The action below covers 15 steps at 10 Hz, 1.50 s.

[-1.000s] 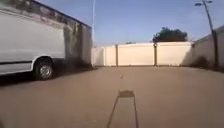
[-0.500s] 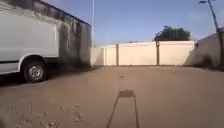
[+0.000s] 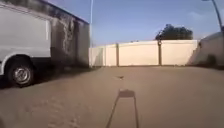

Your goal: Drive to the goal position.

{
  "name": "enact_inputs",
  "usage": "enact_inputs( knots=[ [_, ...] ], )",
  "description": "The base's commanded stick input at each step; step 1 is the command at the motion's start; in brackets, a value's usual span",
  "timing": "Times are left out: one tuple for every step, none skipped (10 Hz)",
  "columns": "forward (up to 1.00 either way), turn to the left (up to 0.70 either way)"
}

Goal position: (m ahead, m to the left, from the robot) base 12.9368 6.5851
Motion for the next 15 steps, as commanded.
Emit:
enact_inputs(
  knots=[
    [1.0,0.0],
    [1.0,0.0],
    [1.0,0.27],
    [1.0,0.19],
    [1.0,0.0],
    [1.0,0.0],
    [1.0,0.0],
    [1.0,0.0],
    [1.0,0.0],
    [1.0,0.0],
    [1.0,0.0],
    [1.0,0.0],
    [1.0,0.0],
    [1.0,0.0],
    [1.0,0.0]
  ],
)
